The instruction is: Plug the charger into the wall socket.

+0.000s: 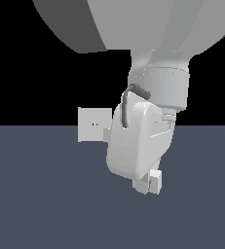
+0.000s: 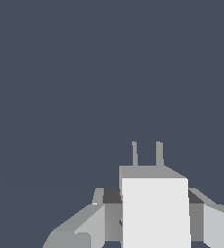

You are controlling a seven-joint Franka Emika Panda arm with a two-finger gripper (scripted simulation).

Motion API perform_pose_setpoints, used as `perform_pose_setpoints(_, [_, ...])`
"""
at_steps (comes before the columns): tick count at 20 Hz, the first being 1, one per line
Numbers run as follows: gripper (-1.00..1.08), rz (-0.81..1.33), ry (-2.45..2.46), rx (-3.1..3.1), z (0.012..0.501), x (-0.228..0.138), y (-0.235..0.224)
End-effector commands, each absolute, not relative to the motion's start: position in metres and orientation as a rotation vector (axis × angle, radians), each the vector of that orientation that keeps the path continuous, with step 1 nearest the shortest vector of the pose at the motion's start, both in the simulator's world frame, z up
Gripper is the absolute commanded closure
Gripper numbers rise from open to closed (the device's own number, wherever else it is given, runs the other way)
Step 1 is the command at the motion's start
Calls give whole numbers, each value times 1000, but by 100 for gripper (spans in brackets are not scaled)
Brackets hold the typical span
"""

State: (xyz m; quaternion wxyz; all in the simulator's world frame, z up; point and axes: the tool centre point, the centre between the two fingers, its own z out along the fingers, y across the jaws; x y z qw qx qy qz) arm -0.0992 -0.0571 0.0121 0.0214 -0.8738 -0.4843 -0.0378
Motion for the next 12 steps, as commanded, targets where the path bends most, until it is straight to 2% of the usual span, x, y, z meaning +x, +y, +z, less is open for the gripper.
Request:
perform_pose_setpoints(1, [108, -118, -1501, -2709, 12, -99, -57])
perform_pose_setpoints(12, [108, -119, -1494, -2713, 13, -98, -56])
